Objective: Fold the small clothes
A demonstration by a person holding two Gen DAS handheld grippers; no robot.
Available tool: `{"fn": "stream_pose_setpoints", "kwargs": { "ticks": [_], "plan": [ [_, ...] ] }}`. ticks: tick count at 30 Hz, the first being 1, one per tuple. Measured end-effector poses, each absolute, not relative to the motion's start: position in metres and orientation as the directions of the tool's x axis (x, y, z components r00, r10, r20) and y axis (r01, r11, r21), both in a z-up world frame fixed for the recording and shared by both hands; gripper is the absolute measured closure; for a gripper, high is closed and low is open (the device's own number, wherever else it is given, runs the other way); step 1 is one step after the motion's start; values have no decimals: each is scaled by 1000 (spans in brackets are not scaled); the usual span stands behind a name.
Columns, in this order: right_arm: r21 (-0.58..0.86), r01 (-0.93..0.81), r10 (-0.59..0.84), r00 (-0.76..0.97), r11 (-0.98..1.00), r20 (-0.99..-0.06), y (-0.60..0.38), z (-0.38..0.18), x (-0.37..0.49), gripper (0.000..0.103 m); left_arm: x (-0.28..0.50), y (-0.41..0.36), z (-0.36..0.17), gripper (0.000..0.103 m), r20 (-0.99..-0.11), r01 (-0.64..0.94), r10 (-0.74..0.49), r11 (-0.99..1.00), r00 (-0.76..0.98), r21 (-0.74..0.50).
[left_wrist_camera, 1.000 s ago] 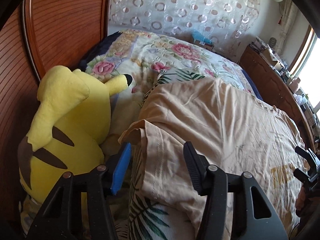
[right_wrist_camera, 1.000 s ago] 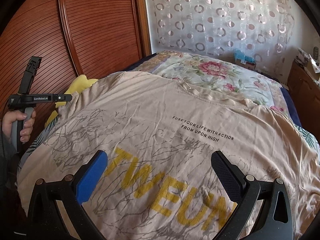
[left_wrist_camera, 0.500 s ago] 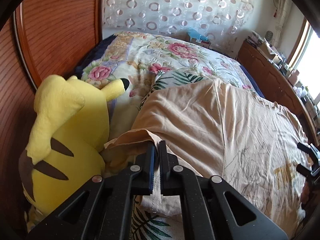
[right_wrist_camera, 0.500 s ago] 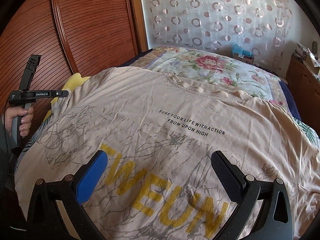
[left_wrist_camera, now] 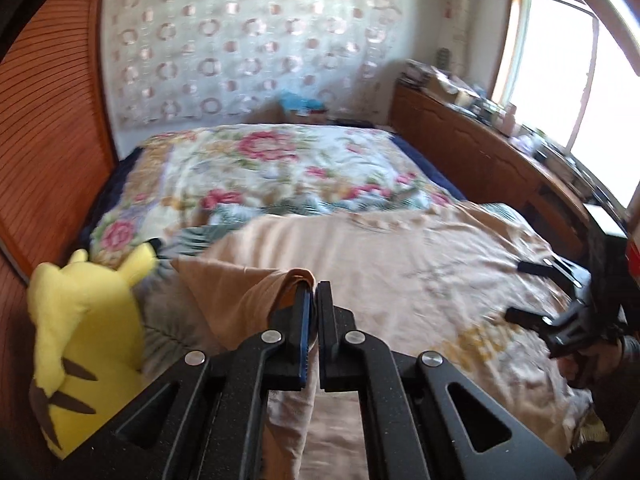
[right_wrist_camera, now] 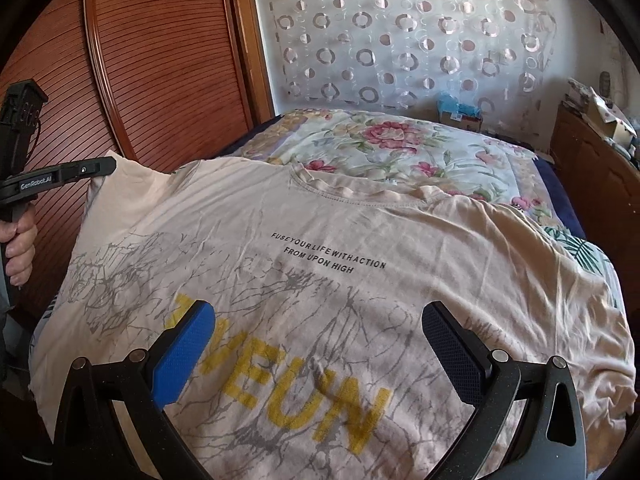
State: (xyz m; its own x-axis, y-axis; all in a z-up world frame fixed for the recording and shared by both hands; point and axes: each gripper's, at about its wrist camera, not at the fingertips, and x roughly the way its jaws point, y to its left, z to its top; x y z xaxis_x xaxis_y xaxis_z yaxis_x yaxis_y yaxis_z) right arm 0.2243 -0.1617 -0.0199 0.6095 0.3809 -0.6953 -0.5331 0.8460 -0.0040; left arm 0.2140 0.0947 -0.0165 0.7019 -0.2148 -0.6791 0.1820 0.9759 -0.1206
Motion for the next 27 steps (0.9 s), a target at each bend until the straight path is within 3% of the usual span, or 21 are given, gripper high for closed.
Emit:
{"fn": "stream_pose_setpoints", "kwargs": {
  "ticks": [4,6,8,11,14,16,24,27],
  "plan": [
    [-3,-512,367,620,859,-693,-169,-21,214,0,204,70,-17,99,-687,225,-242,967,685,-116],
    [-8,-507,359,621,862,-697,-168,-21,211,0,201,71,-16,91,-685,216,-232,970,691,-111],
    [-11,-505,354,620,863,-701,-166,-22,207,0,196,75,-15,68,-679,188,-202,977,706,-95],
    [-11,-511,357,616,859,-702,-160,-23,204,0,192,88,-21,60,-678,146,-168,985,716,-90],
    [-13,-529,371,611,848,-699,-150,-21,205,1,188,105,-32,36,-689,82,-111,994,716,-74],
    [-11,-554,391,601,833,-697,-141,-21,207,2,184,116,-39,28,-696,41,-74,997,714,-63],
    [-43,-655,444,557,754,-702,-88,-23,214,3,173,139,-54,27,-706,-90,52,996,707,-17],
    [-47,-693,465,531,720,-708,-70,-28,219,12,168,144,-55,28,-703,-115,77,993,707,-7]
  ]
}}
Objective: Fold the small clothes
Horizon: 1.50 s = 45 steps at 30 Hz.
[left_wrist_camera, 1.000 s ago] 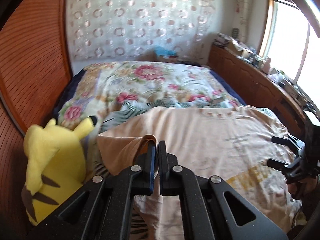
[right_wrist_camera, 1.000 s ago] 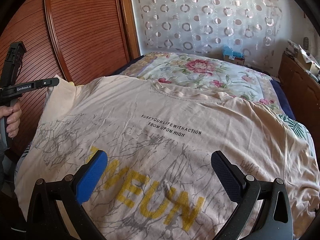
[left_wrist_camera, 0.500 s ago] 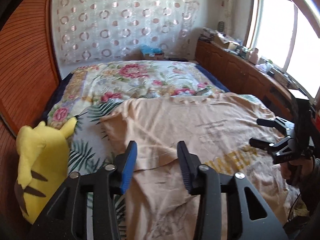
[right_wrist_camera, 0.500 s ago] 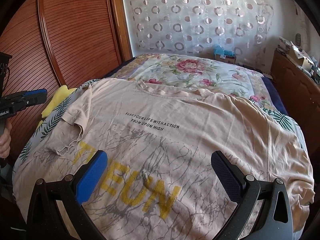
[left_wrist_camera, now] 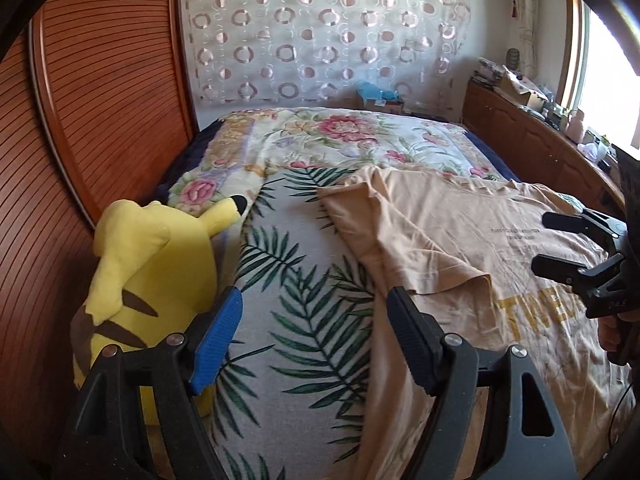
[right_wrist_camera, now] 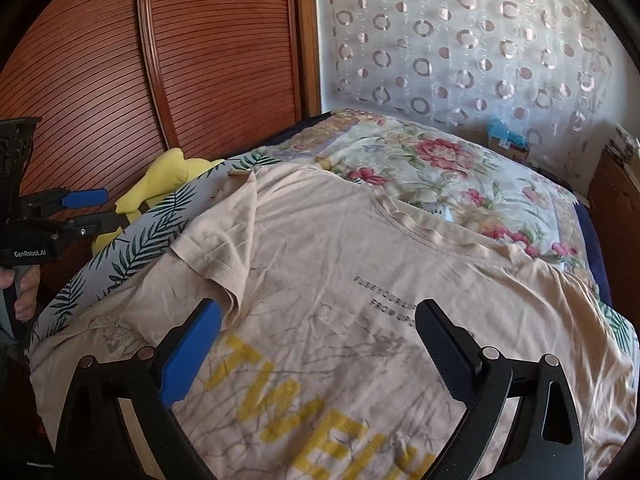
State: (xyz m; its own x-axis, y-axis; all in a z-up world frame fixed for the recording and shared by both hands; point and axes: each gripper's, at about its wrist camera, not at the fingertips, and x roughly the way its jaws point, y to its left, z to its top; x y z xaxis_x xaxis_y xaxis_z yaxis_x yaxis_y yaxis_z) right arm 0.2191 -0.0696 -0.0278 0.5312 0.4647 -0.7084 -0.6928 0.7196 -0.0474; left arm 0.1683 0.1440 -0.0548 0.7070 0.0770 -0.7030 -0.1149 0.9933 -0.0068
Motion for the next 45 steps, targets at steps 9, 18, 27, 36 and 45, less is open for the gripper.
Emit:
{"fn": "stream_pose_setpoints", "kwargs": {
  "ticks": [9,18,27,36,45],
  "plan": [
    [-11,-794,526,414,608,-743,-19,-46,251,41,156,158,-51,27,-692,-157,111,988,713,-3],
    [-1,-855,540,328,518,-775,13,-62,260,52,153,166,-54,27,-696,-170,111,985,709,-17],
    [-90,-879,488,341,467,-803,34,-76,266,87,152,165,-60,27,-709,-167,102,986,698,-22],
    [-15,-841,552,368,541,-748,10,-55,283,96,153,161,-61,27,-712,-154,90,988,697,-27],
    [-16,-703,472,494,711,-730,-37,-47,310,96,161,149,-62,27,-715,-125,65,992,696,-31]
  ]
}}
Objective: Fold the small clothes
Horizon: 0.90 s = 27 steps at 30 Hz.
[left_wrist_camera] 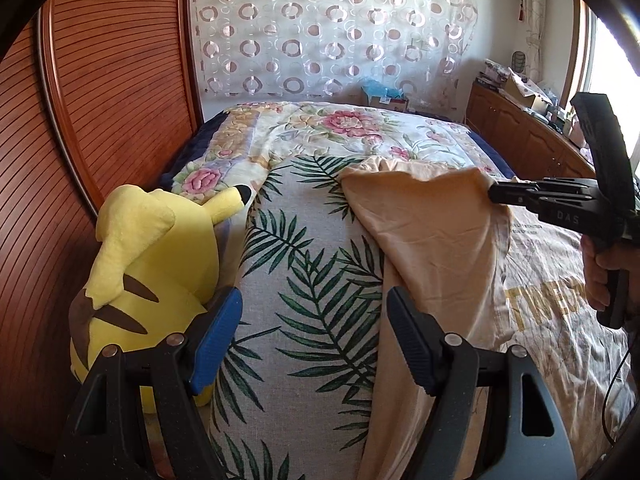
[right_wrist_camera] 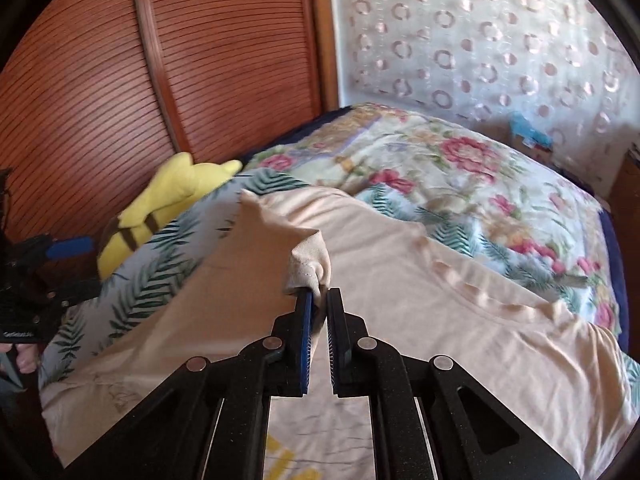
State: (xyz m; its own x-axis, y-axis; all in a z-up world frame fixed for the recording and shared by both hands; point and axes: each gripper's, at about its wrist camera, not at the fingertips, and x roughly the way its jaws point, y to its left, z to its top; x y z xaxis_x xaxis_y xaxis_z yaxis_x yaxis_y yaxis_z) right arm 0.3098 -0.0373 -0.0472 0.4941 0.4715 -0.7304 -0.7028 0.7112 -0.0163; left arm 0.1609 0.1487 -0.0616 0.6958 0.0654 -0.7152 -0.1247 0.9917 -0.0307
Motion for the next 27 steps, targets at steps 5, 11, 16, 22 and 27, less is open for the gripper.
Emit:
{"fn": "stream_pose_setpoints", "kwargs": {
  "ticks": [5,11,16,22,27],
  "plan": [
    [-38,-660,428,528,750,-734,-31,-51,308,60,167,141,-63,27,-720,-106,53,994,692,-29],
    [-28,-646,422,530,763,-736,-56,-48,293,56,182,125,-66,27,-727,-60,18,998,687,-32],
    [-1,-581,392,551,814,-736,-105,-48,275,56,201,99,-71,27,-735,6,-32,999,677,-37],
    [-15,-476,318,611,880,-725,-173,-36,239,56,221,67,-80,27,-757,87,-89,995,647,-43],
    [-50,-350,214,672,935,-709,-235,-27,211,56,229,49,-91,27,-777,126,-97,992,622,-23]
  ]
}}
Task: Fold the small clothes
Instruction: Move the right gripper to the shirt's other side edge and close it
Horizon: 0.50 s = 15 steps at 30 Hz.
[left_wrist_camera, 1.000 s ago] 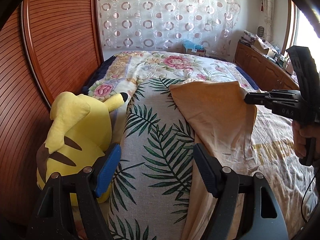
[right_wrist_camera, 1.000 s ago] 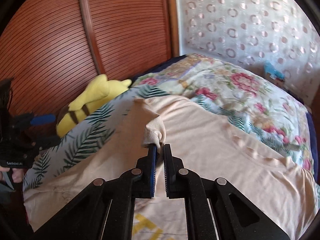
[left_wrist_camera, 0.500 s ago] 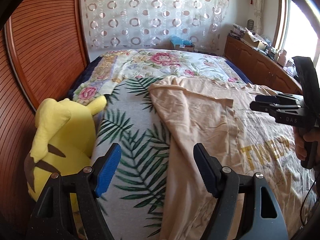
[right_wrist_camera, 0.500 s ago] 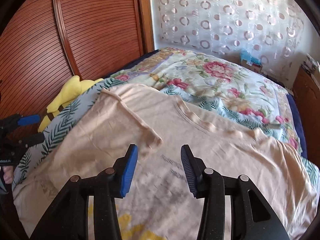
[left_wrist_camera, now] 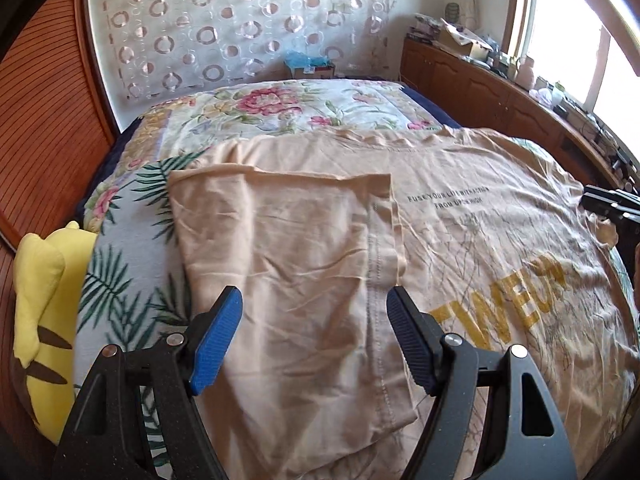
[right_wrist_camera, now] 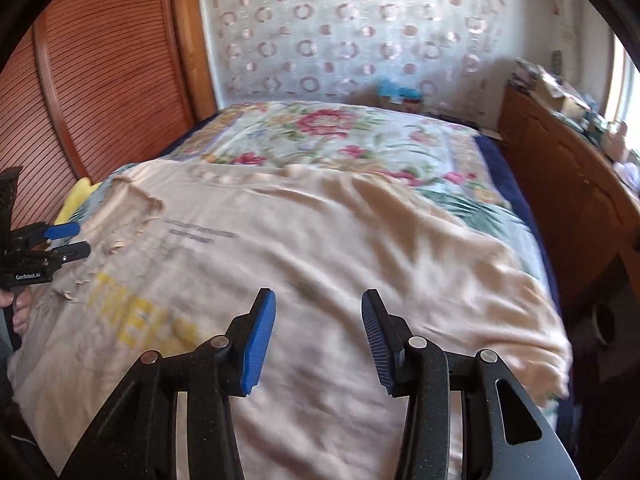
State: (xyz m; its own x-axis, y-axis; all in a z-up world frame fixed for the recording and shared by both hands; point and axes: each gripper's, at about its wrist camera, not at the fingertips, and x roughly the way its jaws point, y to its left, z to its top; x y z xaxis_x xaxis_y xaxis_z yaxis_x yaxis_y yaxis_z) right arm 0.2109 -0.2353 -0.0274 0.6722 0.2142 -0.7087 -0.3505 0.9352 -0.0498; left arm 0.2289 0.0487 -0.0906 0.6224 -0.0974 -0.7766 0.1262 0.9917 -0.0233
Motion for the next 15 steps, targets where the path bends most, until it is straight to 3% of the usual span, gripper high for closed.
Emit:
{"fn": "stream_pose_setpoints", "kwargs": {
  "ticks": [12,15],
  "plan": [
    [-49,-54,2,698,997,-716,-347,-33,155,52,229,34,-99,25,-783,149,-85,989,617,10],
    [-41,-26,-11,690,999,-723,-355,-33,147,52,230,32,-100,16,-788,168,-103,986,607,1]
  ]
}}
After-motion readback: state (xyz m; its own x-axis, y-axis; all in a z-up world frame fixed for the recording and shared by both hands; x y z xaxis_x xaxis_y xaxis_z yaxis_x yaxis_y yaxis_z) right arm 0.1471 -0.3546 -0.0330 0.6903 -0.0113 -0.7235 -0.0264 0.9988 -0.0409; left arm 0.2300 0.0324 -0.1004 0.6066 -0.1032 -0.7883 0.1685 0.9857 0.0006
